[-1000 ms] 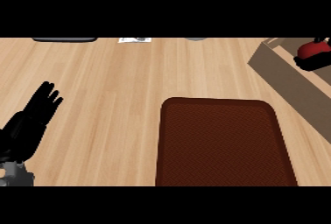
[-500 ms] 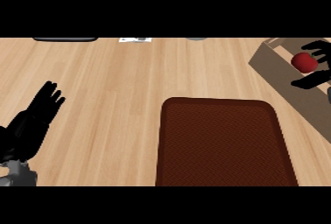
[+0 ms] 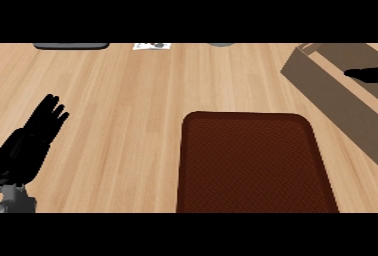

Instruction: Pick the tomato from the tray and place it in the cardboard box

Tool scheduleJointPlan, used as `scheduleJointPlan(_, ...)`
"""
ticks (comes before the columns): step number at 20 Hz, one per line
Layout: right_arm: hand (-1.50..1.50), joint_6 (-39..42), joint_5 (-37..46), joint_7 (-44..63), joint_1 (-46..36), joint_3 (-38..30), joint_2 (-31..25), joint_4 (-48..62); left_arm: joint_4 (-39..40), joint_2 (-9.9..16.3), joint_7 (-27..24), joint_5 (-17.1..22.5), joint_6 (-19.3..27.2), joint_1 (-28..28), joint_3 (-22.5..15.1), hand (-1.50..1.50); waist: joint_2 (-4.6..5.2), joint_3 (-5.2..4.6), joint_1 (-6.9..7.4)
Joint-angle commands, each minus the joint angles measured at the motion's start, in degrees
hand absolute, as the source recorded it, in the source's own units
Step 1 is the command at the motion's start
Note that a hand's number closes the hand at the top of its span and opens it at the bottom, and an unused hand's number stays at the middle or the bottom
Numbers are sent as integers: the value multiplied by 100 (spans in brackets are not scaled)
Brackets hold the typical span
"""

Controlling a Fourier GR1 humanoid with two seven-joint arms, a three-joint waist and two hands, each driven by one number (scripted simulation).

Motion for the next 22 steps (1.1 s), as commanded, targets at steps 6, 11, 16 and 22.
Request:
scheduleJointPlan(6,-150,654,-1215,-218,382,-819,-903,74,-156,-177,-129,-187,71,233,-152,0,-3,-6,-2)
scheduleJointPlan(11,-150,1399,-1814,-580,863,-1147,-1461,226,90,-66,-129,-43,-44,15,-28,0,-3,-4,-33)
scheduleJointPlan(16,-150,1921,-2071,-1151,1208,-1171,-2027,701,128,65,-80,-34,-41,-157,81,0,20,0,-4)
scheduleJointPlan(22,-150,1829,-2180,-1484,1299,-883,-2194,1157,165,20,-34,39,-74,-171,83,0,23,0,45)
